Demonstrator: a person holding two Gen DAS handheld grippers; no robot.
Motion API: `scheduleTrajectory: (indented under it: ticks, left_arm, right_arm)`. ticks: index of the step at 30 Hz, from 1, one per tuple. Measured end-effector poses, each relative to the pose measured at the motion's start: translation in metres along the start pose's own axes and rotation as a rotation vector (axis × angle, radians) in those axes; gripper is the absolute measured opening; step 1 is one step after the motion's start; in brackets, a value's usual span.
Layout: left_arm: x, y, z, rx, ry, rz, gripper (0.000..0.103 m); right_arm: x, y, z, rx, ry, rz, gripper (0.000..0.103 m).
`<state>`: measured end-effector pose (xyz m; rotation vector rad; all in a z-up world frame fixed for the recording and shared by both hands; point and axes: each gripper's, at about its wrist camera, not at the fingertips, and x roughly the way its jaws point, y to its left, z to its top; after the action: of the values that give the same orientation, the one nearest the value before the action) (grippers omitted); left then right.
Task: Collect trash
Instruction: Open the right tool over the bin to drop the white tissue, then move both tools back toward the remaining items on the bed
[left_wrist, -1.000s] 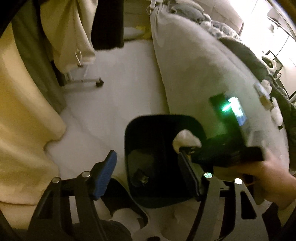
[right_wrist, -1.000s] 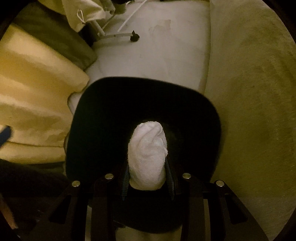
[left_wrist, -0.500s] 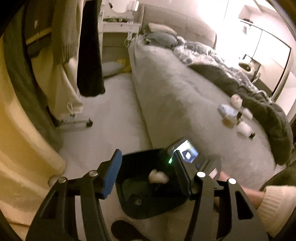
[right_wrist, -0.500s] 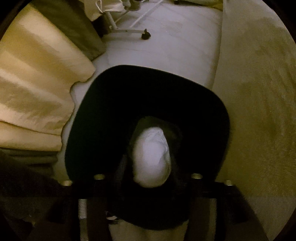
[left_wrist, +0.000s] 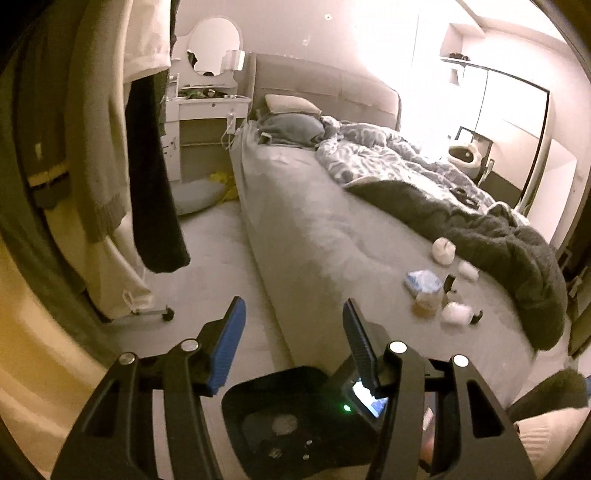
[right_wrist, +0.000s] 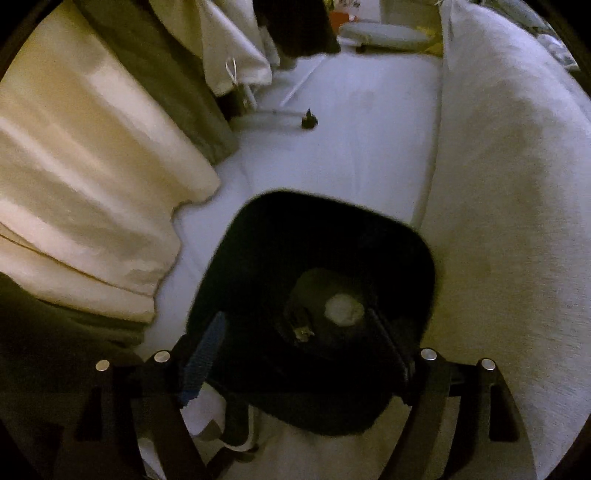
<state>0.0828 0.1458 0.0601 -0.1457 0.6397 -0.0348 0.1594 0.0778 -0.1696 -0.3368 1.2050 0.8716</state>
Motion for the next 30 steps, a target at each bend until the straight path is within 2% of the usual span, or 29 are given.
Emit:
scheduleTrajectory:
  ticks: [8,12,16,19,21,25,30]
  left_arm:
    - [0.006,-0.02,0.035,0.011,-0.02,-0.026,0.059]
    - [0.012,-0.036,0.049,0.025,-0.013,-0.033,0.064]
    - [0.012,-0.05,0.059,-0.005,-0.012,-0.082,0.071]
    - [0.017,-0.063,0.06,0.002,-0.011,-0.085,0.071]
    - [0.022,-0.073,0.06,0.018,-0.001,-0.074,0.079]
    - [0.022,-0.089,0.061,0.072,-0.037,-0.078,0.085]
    - [0.041,-0.105,0.056,0.099,-0.008,-0.097,0.085]
  right_arm:
    - [-0.088,-0.028,0.002,0.038,-0.184,-0.023,0.081]
    - [-0.134,-0.05,-0.001,0.063,-0.274,-0.058,0.081]
    - [-0.175,-0.074,-0.009,0.098,-0.352,-0.094,0.083]
    - [-0.196,-0.093,-0.02,0.116,-0.38,-0.139,0.083]
    - [-0.205,-0.103,-0.028,0.134,-0.395,-0.159,0.083]
    - [-0.235,-0.139,-0.046,0.193,-0.461,-0.185,0.083]
    - [-0.267,-0.185,-0.059,0.252,-0.512,-0.263,0.086]
